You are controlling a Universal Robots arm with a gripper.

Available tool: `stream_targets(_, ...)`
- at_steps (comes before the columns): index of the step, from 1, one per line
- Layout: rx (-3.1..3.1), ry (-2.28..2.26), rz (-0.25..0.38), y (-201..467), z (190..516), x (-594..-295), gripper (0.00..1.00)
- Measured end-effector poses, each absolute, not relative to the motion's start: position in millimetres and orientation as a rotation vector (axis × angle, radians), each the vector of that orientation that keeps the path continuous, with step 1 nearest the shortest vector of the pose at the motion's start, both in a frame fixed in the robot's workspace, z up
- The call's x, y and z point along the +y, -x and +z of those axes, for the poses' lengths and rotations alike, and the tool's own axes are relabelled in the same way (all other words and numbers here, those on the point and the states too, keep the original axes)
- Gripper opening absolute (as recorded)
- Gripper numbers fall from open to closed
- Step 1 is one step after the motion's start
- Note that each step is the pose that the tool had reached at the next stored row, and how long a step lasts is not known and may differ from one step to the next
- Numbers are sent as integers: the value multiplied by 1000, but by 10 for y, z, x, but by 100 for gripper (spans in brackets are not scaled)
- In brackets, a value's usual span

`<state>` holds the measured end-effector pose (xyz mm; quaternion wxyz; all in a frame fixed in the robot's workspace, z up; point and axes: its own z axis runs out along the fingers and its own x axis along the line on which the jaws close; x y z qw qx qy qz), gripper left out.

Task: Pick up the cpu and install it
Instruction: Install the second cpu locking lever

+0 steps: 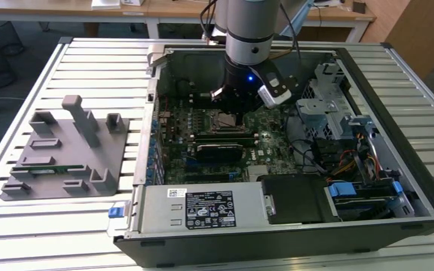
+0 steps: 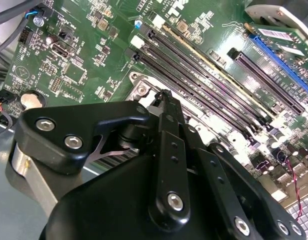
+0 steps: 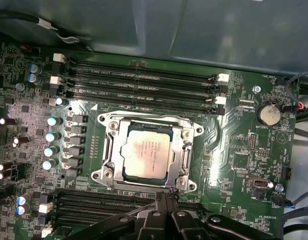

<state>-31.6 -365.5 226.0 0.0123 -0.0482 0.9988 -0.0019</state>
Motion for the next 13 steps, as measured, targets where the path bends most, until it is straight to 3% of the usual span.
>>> stream_targets(13,3113,150,-6,316,2257,-3689,11)
